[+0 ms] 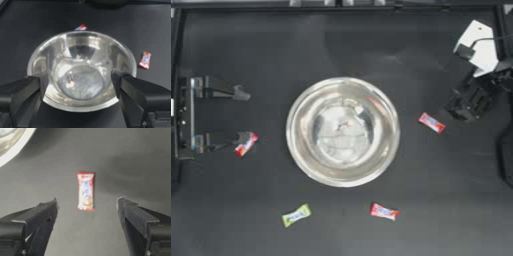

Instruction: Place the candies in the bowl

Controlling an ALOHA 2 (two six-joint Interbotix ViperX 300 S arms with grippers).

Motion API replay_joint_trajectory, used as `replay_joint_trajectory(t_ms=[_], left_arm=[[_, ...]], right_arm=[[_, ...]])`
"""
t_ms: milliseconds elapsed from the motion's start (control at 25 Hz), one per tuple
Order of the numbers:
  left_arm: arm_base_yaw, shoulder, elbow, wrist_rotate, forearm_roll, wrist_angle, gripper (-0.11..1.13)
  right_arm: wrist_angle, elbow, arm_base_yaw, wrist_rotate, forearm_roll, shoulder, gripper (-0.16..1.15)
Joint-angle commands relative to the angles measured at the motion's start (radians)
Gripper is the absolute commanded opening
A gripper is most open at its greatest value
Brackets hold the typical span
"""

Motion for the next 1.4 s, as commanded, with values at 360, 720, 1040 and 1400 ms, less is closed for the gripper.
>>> replay_joint_trajectory(t_ms=[360, 720, 1040, 1400], left_arm=[[0.002, 0.003, -0.009, -0.008, -0.003, -0.011, 1.02], [0.002, -0.025, -0.002, -0.009, -0.002, -0.011, 1.02], [0.002, -0.034, 0.0, -0.015, -0.003, -0.006, 1.02], [0.002, -0.034, -0.003, -0.017, -0.005, -0.003, 1.02]], right_arm=[[-0.109, -0.002, 0.147, 0.138, -0.104, 0.176, 0.99], [-0.12, 0.0, 0.229, 0.293, -0.239, 0.253, 0.99], [-0.126, -0.006, 0.235, 0.336, -0.304, 0.324, 0.99], [-0.16, 0.0, 0.221, 0.336, -0.305, 0.356, 0.99]])
